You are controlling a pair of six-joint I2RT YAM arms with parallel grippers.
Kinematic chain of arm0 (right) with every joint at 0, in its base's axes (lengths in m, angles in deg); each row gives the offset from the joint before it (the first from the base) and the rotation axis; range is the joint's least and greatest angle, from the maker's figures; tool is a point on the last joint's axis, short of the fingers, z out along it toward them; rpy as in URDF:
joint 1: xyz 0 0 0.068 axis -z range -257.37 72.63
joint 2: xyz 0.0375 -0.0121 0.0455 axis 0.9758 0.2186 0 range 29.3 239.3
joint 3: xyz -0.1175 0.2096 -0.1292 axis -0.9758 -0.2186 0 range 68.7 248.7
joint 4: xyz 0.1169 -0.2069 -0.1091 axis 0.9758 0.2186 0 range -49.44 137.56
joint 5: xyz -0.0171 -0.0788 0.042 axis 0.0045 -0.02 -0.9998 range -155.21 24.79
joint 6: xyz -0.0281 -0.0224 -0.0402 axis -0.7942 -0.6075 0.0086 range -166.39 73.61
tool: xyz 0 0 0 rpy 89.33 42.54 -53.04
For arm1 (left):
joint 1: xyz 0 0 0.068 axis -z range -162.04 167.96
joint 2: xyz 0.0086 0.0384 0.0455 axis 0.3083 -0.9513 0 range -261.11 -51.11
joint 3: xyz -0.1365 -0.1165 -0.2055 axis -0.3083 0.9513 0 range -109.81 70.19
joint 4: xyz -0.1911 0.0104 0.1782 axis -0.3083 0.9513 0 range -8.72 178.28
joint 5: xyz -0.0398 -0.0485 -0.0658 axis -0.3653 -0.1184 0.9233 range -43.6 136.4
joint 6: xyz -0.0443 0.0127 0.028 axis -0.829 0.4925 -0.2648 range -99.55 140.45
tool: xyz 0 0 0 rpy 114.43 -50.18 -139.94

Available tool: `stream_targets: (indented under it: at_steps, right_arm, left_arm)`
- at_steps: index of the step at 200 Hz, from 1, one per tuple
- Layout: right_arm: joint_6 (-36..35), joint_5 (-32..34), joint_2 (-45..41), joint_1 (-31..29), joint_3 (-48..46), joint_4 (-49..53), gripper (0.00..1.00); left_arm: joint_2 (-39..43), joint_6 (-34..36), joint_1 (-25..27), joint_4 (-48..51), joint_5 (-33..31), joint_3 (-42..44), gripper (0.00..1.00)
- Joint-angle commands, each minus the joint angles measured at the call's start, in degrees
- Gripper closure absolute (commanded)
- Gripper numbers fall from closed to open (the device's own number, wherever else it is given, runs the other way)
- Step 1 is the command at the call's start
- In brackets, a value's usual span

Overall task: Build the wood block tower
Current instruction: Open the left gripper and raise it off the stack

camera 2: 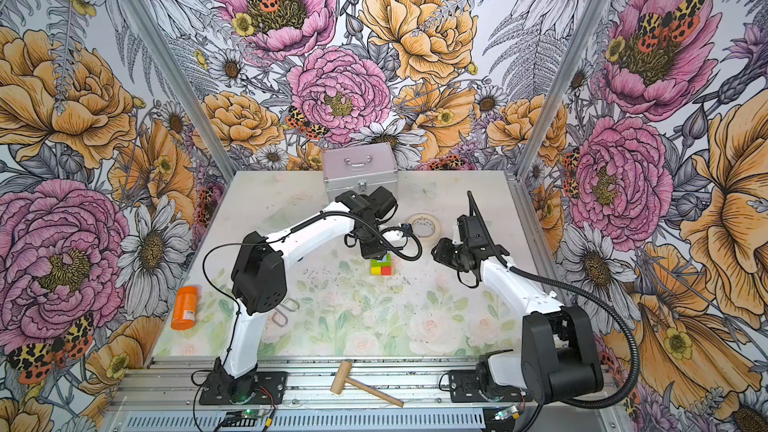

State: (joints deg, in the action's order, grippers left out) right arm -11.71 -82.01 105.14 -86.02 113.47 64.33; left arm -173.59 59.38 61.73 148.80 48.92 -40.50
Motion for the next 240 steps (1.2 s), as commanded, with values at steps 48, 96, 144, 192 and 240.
stream_targets:
  at_steps: [48,96,144,192,240]
  right_arm:
    - [0.29,-0.78,-1.69,0.34,-1.00,-0.24,0.53]
    - [0.56,-1.00,-2.57,0.32,-1.18,-0.19,0.52]
    - [0.96,-1.61,-2.93,0.14,-0.62,-0.28,0.52]
    - [0.86,-2.21,-1.19,-2.06,3.16,-0.21,0.62]
    - [0.13,-2.25,5.91,-6.69,11.13,-0.23,0.81]
  left_arm:
    - [4.32,-0.97,0.75,-0.05,-0.21,1.02,0.52]
    - [6.23,-1.23,1.15,-0.03,-0.15,1.80,0.51]
    - [10.71,-3.56,1.08,-0.04,-0.63,2.59,0.51]
    - [17.53,-14.27,-3.27,-0.50,9.08,2.18,0.59]
    - [29.18,-28.23,-9.66,-16.07,17.41,18.04,0.84]
